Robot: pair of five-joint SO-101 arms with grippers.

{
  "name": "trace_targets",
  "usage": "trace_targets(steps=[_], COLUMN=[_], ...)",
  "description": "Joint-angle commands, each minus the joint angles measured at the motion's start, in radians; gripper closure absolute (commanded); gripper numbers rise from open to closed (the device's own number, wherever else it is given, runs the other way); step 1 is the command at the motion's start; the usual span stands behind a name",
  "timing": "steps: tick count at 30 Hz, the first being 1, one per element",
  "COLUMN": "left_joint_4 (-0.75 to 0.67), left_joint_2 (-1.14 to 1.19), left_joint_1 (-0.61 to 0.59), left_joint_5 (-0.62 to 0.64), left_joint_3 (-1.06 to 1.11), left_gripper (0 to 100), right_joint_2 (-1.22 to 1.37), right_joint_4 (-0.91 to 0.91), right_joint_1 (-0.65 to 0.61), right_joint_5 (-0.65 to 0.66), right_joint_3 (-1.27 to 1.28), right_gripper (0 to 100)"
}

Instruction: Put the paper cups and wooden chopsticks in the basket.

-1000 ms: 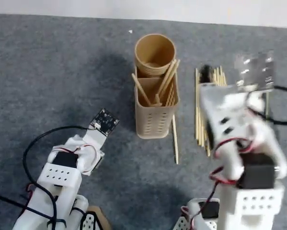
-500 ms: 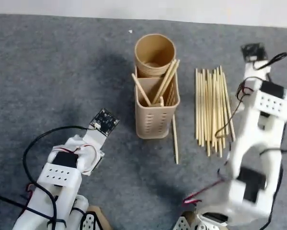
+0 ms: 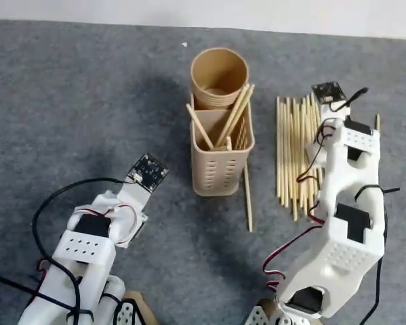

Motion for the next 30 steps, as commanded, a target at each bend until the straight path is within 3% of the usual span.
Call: trace_targets(steps=[1,7,12,18,21,23,30], left_joint_4=[-0.017,-0.017,-0.017,-0.017,-0.017,-0.017,-0.017], left_joint_2=[-0.005,-0.005,-0.005,-0.005,-0.005,-0.005,-0.005], left_joint_1=[0.01,0.01,0.01,0.013,0.015,0.015,0.015], left_joint_5=[-0.009,-0.009,-0.009,-0.009,-0.009,-0.009,-0.009], left_joint_3=[-0.005,-0.005,-0.005,-0.004,-0.004,-0.004,-0.004], left_gripper=[87,87,87,87,87,87,87], right_joint_2=[-0.008,-0.002,0.059,0.148,0.151,0.148,-0.03], right_joint_4=[-0.01,-0.016,-0.016,-0.016,-0.015,-0.01,-0.008], right_joint_1=[-0.018,-0.01,0.024,0.073,0.09,0.096,0.13], right_joint_5=[0.006,0.009,0.006,0.005,0.003,0.002,-0.236], right_joint_3=[-0.033,-0.031,-0.038,-0.039,-0.041,-0.045,-0.107], right_gripper=[69.2,70.3,82.0,85.1,97.3,98.6,99.3])
